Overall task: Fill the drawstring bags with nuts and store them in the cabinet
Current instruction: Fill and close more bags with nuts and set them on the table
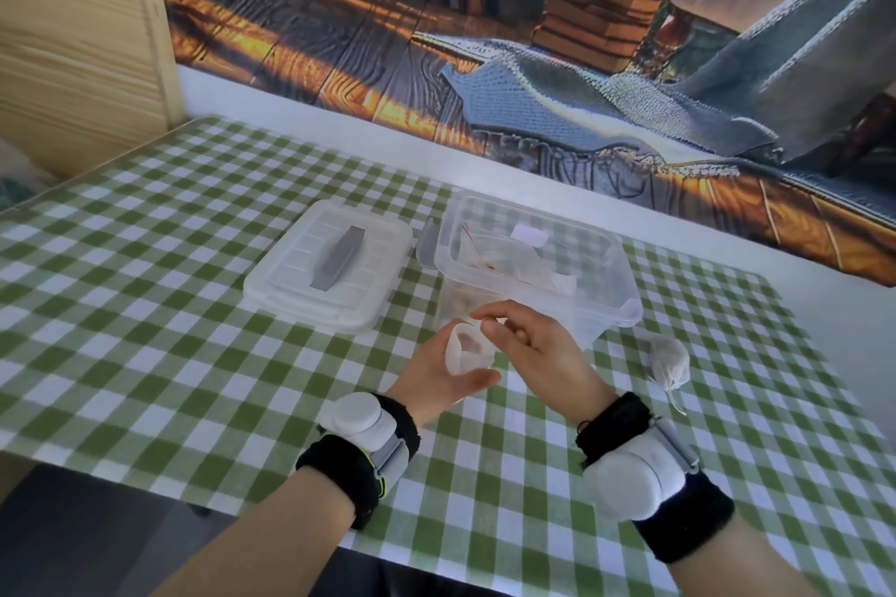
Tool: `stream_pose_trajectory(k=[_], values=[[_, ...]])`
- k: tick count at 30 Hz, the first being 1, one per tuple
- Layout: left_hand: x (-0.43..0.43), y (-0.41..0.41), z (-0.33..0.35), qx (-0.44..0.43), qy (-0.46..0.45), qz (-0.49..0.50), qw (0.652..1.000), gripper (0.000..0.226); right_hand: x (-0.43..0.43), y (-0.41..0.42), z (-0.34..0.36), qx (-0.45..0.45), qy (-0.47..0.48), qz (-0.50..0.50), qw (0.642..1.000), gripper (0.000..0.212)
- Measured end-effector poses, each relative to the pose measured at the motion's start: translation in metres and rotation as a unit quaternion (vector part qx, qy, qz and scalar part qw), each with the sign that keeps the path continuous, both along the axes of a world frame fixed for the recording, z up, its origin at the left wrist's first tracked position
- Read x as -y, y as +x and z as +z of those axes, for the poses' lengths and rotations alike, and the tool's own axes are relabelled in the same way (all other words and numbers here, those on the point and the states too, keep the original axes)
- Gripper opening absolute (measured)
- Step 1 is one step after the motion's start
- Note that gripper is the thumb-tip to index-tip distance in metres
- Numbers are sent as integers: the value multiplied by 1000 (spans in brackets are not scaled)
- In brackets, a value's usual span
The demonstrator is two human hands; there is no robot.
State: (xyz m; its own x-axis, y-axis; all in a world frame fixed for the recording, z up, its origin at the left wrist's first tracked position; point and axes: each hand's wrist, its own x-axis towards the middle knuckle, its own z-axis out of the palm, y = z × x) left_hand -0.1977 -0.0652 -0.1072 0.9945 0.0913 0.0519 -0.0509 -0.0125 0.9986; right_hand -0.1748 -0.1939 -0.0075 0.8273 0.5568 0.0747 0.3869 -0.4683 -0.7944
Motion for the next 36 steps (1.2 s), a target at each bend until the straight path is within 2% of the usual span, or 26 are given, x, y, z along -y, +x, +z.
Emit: stream_pose_trajectory(k=[5, 7, 8, 10, 13, 15, 17, 20, 24, 29, 31, 33, 35, 36], values=[[-1, 0, 0, 8, 7, -13, 1000, 45, -3, 2, -8, 13, -43, 27, 999, 21], [-1, 0, 0, 1, 13, -9, 1000, 43, -4, 4, -7, 14, -27, 4, 1000, 7], [-1, 0, 0, 1, 18, -4, 1000, 42, -3, 5, -6, 19, -10, -16, 1000, 10], [-1, 0, 0, 4, 24, 2, 1000, 39, -3, 8, -5, 18, 12, -52, 998, 32], [-2, 0, -2, 0, 29, 1, 1000, 35, -3, 10, -4, -55, 57, -79, 994, 42], [-1, 0, -2, -2, 28, -2, 1000, 35, -1, 11, -4, -102, 95, -82, 987, 31], [-1, 0, -1, -1, 31, -4, 1000, 33, 0, 11, -2, -104, 98, -74, 987, 16], [-1, 0, -1, -1, 28, -4, 1000, 33, 0, 8, -2, -61, 68, -45, 995, 23], [-1, -2, 2, 3, 27, -4, 1000, 41, -4, 4, 0, 19, 38, 2, 999, 10], [-1, 0, -1, 8, 33, -10, 999, 49, -10, 2, -2, 39, 8, -6, 999, 5], [-1, 0, 0, 6, 26, -7, 1000, 42, -11, 3, 0, 1, 27, -40, 999, 8], [-1, 0, 0, 2, 27, -4, 1000, 37, -10, 4, 2, -92, 79, -91, 988, 18], [-1, -1, 1, -2, 31, -2, 1000, 35, -6, 7, 2, -224, 145, -133, 954, 23], [-1, -1, 1, -3, 29, 0, 1000, 35, -3, 9, 1, -295, 183, -148, 926, 23]])
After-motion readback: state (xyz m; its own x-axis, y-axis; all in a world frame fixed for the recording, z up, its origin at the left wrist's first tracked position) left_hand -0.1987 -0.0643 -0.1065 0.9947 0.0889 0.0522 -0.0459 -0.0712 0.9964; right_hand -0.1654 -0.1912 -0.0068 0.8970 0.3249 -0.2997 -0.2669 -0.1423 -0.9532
